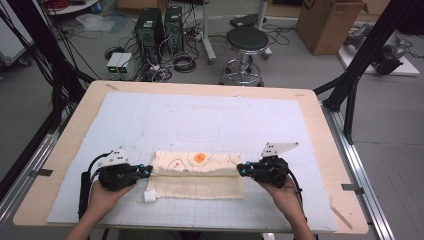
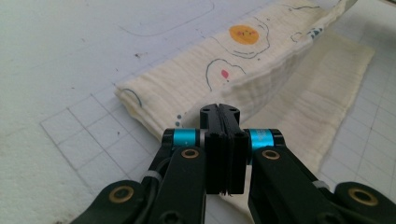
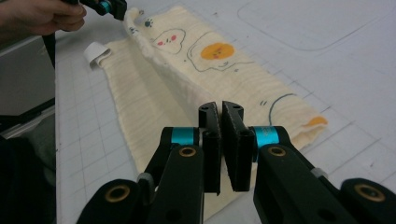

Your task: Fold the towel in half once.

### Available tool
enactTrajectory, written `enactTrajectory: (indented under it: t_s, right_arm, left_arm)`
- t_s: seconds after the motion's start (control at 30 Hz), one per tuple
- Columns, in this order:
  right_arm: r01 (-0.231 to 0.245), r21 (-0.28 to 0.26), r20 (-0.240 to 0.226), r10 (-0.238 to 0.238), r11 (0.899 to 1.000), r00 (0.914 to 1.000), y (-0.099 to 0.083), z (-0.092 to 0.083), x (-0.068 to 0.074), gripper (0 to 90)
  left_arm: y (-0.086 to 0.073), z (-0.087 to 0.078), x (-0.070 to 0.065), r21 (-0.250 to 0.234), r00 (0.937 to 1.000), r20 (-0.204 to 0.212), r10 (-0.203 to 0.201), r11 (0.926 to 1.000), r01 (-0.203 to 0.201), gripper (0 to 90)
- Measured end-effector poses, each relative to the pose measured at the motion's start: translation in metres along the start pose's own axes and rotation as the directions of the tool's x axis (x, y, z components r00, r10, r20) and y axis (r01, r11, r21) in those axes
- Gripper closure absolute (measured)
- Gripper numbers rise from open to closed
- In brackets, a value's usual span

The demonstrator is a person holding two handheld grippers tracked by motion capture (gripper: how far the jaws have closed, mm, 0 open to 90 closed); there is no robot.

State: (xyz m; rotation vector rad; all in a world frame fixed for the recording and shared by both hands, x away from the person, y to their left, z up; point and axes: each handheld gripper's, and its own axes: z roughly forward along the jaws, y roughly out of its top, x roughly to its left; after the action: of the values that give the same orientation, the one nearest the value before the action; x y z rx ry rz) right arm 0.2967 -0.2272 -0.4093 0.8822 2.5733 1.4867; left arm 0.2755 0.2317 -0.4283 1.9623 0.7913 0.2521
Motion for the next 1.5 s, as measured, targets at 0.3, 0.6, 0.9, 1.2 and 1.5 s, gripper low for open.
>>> enactTrajectory:
  t_s: [0.3,0.6,0.9,1.2,1.5]
  right_arm:
    - [0.004,0.026,-0.009,-0.004,1.0,1.0,-0.011,0.006,0.003,86.4]
    - [0.012,0.042,-0.009,-0.011,0.999,0.9999,-0.019,0.005,0.01,86.1]
    - [0.007,0.035,-0.028,-0.006,0.999,0.9996,-0.023,0.001,0.014,84.7]
    - [-0.01,-0.028,-0.069,0.008,1.0,0.9976,-0.023,-0.016,0.017,75.5]
    - [0.056,0.1,-0.061,-0.05,0.993,0.9969,-0.026,0.004,0.022,68.6]
  left_arm:
    - [-0.007,-0.001,-0.005,0.022,0.9993,0.037,0.01,0.9997,-0.011,88.3]
    - [-0.012,-0.005,-0.008,0.031,0.993,0.114,0.031,0.9989,-0.035,88.7]
    - [-0.016,-0.007,-0.011,0.047,0.9885,0.146,0.039,0.9978,-0.046,88.6]
    - [-0.011,-0.017,-0.008,-0.077,0.9773,0.212,-0.003,0.9968,0.02,61.6]
    - [-0.014,-0.002,-0.014,0.083,0.9853,0.162,0.055,0.9942,-0.069,71.1]
